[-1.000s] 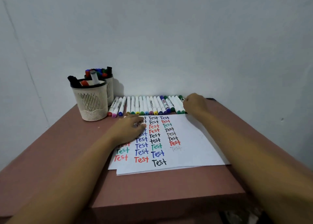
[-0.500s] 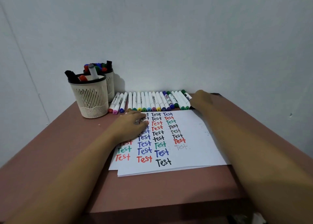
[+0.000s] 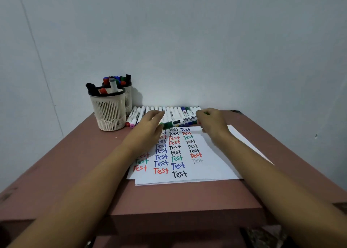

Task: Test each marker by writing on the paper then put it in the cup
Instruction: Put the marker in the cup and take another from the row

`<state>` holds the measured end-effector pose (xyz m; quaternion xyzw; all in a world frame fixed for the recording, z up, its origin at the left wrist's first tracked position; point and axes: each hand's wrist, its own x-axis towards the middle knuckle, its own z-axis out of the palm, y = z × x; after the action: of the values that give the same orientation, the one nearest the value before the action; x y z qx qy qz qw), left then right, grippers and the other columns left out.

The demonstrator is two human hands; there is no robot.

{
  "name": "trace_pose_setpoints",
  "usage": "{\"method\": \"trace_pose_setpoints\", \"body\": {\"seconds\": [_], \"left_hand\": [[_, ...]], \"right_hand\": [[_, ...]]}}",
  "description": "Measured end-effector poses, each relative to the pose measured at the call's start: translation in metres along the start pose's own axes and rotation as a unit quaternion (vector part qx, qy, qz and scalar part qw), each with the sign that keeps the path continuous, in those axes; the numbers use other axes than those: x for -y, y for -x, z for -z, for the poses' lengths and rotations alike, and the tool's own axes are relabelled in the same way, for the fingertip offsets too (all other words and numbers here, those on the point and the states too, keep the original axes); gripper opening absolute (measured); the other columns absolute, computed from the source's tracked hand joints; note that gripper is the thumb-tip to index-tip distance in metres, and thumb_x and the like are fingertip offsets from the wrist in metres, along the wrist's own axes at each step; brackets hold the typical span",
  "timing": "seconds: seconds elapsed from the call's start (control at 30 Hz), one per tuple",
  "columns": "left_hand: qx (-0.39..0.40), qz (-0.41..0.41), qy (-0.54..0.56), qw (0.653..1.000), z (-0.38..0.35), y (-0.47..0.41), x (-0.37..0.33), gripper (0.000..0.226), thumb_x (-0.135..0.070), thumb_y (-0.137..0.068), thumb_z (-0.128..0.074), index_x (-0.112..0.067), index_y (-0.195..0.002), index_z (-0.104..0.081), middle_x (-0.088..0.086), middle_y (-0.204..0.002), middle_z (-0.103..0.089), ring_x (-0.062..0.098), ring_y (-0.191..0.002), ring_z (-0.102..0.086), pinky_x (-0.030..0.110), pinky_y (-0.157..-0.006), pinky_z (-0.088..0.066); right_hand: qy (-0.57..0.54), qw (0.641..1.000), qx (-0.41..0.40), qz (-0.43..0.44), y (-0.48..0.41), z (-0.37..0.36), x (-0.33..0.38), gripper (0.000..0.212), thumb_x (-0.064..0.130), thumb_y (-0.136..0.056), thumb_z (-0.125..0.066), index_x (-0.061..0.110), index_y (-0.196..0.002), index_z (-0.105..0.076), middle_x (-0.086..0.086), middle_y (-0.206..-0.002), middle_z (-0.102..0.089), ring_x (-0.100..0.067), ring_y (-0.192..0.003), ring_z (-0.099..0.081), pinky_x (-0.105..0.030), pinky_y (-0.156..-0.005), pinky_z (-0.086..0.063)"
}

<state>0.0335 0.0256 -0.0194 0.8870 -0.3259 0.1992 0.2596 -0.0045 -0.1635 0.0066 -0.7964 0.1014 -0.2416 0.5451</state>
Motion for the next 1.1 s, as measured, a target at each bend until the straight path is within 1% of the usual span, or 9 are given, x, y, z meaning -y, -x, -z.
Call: {"method": "trace_pose_setpoints", "body": {"seconds": [0.1,0.2,0.33,0.47,0.63,0.83,0.97,1.03,1.1], "left_hand": [[0.051,-0.011,-0.006,0.999,0.002,0.004,-0.007,0.051,-0.03,-0.098,-0.043,-0.01,-0.144,-0.031,0.008,-0.14,-0.039,0.02,-0.125,-0.042,0.022,-0.1,-0.03],[0.081,-0.012,-0.017,0.996,0.002,0.007,-0.013,0.039,-0.03,-0.099,-0.04,-0.01,-0.132,-0.043,0.009,-0.119,-0.054,0.019,-0.1,-0.051,0.028,-0.084,-0.04],[0.064,-0.017,-0.014,0.998,0.004,0.008,-0.018,0.025,-0.025,-0.099,-0.041,-0.006,-0.113,-0.048,0.004,-0.093,-0.053,0.018,-0.08,-0.046,0.029,-0.066,-0.032],[0.048,-0.037,0.006,0.998,0.001,0.009,-0.02,0.017,-0.02,-0.098,-0.044,-0.005,-0.107,-0.044,-0.009,-0.07,-0.042,0.011,-0.06,-0.04,0.027,-0.052,-0.025],[0.037,-0.014,0.004,0.999,-0.002,0.007,-0.019,0.025,-0.036,-0.096,-0.043,-0.012,-0.102,-0.048,-0.01,-0.067,-0.047,0.017,-0.064,-0.048,0.031,-0.057,-0.033],[0.029,-0.002,0.055,0.998,-0.002,0.006,-0.019,0.031,-0.039,-0.095,-0.045,-0.025,-0.068,-0.039,-0.005,-0.058,-0.044,0.012,-0.054,-0.04,0.03,-0.052,-0.027],[0.019,0.002,0.114,0.993,-0.002,0.007,-0.021,0.03,-0.035,-0.094,-0.051,-0.018,-0.07,-0.045,-0.005,-0.056,-0.038,0.011,-0.053,-0.034,0.03,-0.053,-0.026],[0.012,-0.001,0.141,0.99,-0.003,0.007,-0.02,0.027,-0.035,-0.093,-0.053,-0.021,-0.071,-0.047,-0.006,-0.056,-0.038,0.01,-0.052,-0.033,0.029,-0.053,-0.026],[0.012,0.003,0.157,0.987,-0.003,0.007,-0.017,0.017,-0.042,-0.092,-0.053,-0.029,-0.081,-0.056,-0.001,-0.059,-0.048,0.01,-0.052,-0.037,0.028,-0.053,-0.03]], "right_hand": [[-0.062,0.998,0.025,-0.007,0.023,-0.005,0.006,0.016,0.014,-0.089,-0.051,0.009,-0.073,-0.052,-0.011,-0.068,-0.042,-0.02,-0.063,-0.034,-0.032,-0.059,-0.029],[-0.129,0.991,0.021,-0.017,0.033,-0.011,0.005,0.019,0.014,-0.091,-0.053,0.006,-0.074,-0.053,-0.005,-0.063,-0.043,-0.015,-0.058,-0.035,-0.029,-0.054,-0.031],[-0.211,0.975,0.044,-0.046,0.037,-0.02,-0.001,0.026,0.027,-0.09,-0.063,0.01,-0.073,-0.053,0.001,-0.062,-0.049,-0.012,-0.056,-0.043,-0.026,-0.056,-0.037],[-0.211,0.974,0.068,-0.037,0.036,-0.025,-0.001,0.025,0.028,-0.089,-0.065,0.012,-0.071,-0.058,0.001,-0.062,-0.054,-0.011,-0.056,-0.047,-0.024,-0.052,-0.038],[-0.211,0.975,0.063,-0.026,0.032,-0.023,-0.001,0.03,0.027,-0.094,-0.058,0.012,-0.068,-0.055,0.002,-0.058,-0.05,-0.01,-0.052,-0.041,-0.023,-0.053,-0.037],[-0.211,0.974,0.078,-0.01,0.033,-0.024,-0.003,0.03,0.028,-0.096,-0.055,0.011,-0.072,-0.054,0.001,-0.06,-0.046,-0.009,-0.053,-0.039,-0.023,-0.054,-0.035],[-0.231,0.968,0.093,-0.005,0.033,-0.023,-0.001,0.029,0.026,-0.097,-0.053,0.012,-0.071,-0.054,0.001,-0.06,-0.043,-0.009,-0.054,-0.036,-0.023,-0.055,-0.033],[-0.24,0.966,0.099,0.0,0.034,-0.022,-0.001,0.028,0.025,-0.097,-0.053,0.013,-0.072,-0.054,0.001,-0.06,-0.042,-0.009,-0.054,-0.035,-0.023,-0.054,-0.032],[-0.246,0.964,0.101,0.006,0.033,-0.021,-0.001,0.027,0.025,-0.097,-0.052,0.012,-0.073,-0.054,0.001,-0.061,-0.042,-0.009,-0.054,-0.035,-0.022,-0.054,-0.032]]}}
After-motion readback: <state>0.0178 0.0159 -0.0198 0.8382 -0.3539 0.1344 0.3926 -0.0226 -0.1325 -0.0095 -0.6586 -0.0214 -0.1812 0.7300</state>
